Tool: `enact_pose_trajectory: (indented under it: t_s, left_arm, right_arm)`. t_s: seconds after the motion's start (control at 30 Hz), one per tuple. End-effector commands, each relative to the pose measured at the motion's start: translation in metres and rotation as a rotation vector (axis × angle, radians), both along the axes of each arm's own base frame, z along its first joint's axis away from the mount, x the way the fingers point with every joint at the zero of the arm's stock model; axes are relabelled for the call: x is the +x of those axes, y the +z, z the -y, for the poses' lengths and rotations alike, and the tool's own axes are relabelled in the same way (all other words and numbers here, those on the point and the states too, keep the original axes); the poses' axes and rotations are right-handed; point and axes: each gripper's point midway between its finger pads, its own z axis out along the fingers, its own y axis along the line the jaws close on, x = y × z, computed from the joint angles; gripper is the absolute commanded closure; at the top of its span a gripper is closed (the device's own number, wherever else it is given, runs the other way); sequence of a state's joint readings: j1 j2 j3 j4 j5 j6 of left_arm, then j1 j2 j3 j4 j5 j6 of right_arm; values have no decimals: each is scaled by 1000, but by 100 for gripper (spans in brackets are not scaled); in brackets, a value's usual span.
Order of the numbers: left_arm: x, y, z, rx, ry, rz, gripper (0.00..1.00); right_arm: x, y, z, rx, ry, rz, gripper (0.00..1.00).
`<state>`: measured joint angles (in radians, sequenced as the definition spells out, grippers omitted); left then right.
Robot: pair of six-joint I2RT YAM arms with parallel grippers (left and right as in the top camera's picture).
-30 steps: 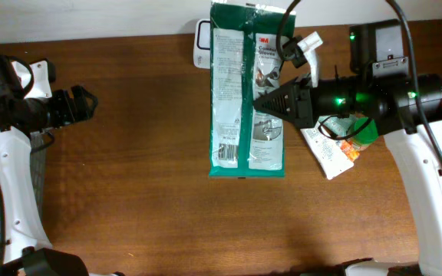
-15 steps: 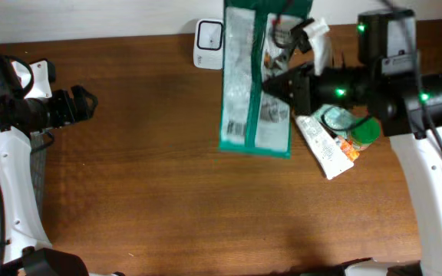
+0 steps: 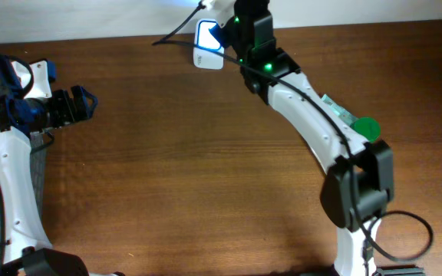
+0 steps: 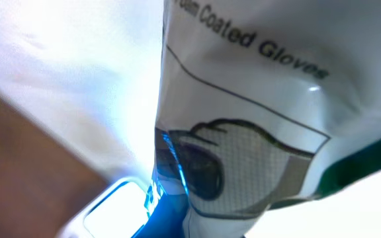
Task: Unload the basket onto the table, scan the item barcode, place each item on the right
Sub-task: 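Hold the glove pack up in front of the barcode scanner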
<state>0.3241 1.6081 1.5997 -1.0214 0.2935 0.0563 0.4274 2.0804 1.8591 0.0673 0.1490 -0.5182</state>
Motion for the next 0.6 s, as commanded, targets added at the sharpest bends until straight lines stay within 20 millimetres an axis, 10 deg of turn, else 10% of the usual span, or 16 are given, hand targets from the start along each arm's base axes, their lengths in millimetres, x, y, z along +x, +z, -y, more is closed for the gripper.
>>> enact_pose_trajectory:
  t_s: [0.0,0.23,0.57]
  left_arm:
    - [0,2,-3,7,3,6,1]
    - [0,2,-3,7,3,6,1]
    - [0,2,-3,7,3,6,1]
  right_arm:
    - [18,-12,0,-186,-36,105,96]
    - [20,-61,-43,-442,62,151,96]
    - [20,-66,-53,-487,70,192,96]
